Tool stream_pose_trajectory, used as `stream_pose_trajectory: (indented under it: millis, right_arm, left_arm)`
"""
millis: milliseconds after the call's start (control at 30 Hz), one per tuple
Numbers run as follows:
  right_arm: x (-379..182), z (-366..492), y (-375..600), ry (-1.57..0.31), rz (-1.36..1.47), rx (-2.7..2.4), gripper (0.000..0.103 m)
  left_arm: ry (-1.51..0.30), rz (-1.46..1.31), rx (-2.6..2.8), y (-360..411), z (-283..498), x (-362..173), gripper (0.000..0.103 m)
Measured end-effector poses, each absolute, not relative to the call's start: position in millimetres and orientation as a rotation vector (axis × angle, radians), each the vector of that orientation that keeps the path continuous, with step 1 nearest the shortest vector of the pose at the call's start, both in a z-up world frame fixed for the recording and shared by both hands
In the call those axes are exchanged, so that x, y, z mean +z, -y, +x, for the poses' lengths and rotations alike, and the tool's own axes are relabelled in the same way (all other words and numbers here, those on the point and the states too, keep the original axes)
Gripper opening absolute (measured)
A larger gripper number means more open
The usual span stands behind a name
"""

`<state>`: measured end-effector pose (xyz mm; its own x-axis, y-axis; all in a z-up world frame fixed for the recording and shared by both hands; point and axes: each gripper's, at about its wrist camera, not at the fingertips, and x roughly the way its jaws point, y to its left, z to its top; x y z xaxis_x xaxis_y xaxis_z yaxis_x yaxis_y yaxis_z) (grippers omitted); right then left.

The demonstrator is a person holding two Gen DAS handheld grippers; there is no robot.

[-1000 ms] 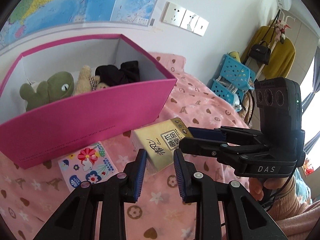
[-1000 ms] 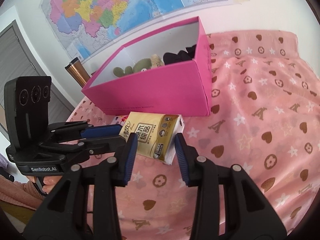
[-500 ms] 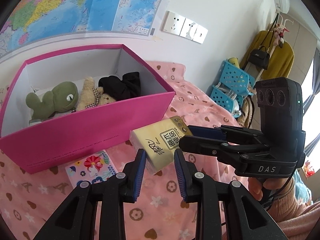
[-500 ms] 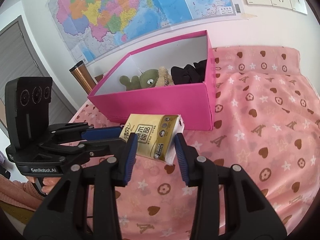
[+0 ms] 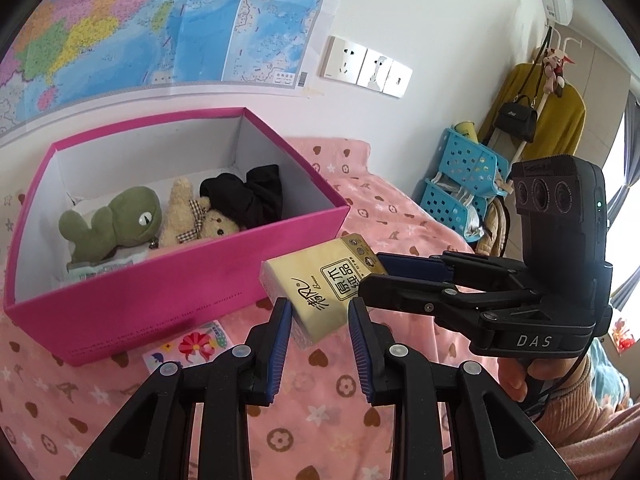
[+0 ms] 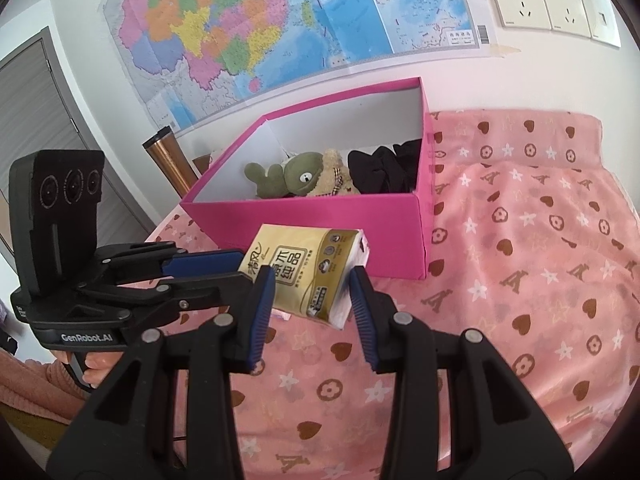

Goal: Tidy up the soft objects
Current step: 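Lift the beige tissue pack off the bed with the left gripper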

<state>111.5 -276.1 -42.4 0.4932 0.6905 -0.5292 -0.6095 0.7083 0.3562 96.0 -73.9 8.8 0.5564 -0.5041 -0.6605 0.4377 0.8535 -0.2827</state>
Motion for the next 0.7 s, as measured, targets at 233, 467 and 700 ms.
stream_pose_trajectory:
  millis: [233, 467, 700]
  right_arm:
    - [-36, 114, 275, -0.681, 0.117, 0.789, 0.042]
    - [-33, 117, 274, -0.673, 0.109, 0.791, 0.042]
    - [-29, 120, 273, -0.66, 0.103, 0.795, 0.042]
  left_arm:
    - [-0.794, -0.089, -0.552, 74, 99, 13, 0.028]
    - [-0.785, -0.084, -0.546, 74, 102, 16, 0.028]
    - [-0.778, -0.082, -0.542, 73, 105, 18, 0.028]
